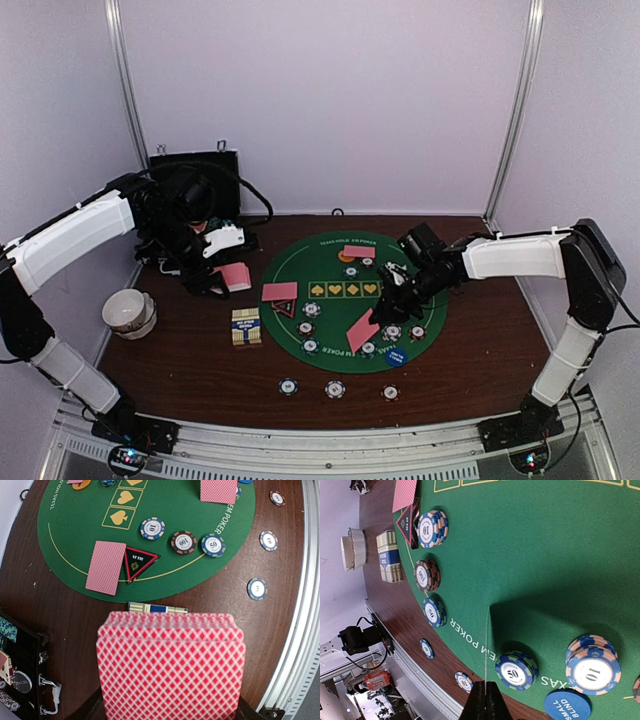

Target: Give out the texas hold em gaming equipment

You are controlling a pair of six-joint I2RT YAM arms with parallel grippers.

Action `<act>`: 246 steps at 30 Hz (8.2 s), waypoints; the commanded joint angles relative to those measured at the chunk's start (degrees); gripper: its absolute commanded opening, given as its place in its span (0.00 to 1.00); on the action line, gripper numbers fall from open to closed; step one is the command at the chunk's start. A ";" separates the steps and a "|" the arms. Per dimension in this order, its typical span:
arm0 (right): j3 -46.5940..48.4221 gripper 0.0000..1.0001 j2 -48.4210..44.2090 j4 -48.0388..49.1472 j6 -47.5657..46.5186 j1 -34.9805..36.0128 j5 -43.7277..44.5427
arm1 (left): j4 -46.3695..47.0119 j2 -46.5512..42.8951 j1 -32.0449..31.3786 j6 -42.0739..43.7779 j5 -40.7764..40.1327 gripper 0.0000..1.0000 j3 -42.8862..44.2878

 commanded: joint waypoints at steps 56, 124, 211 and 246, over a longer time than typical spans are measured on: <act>25.66 0.84 18.88 45.07 31.34 19.17 -1.93 | -0.56 -0.43 -0.05 -0.19 3.75 0.00 2.05; 24.15 0.06 15.08 40.62 32.02 16.00 -7.89 | -0.34 -0.09 -0.05 0.84 1.36 0.00 1.23; 34.66 0.89 16.59 18.82 10.35 13.23 0.24 | -0.40 -2.70 -0.05 0.66 0.88 0.00 0.22; 41.06 0.90 29.61 40.48 27.92 20.74 -6.17 | -1.19 -2.44 -0.05 -0.11 2.85 0.00 2.53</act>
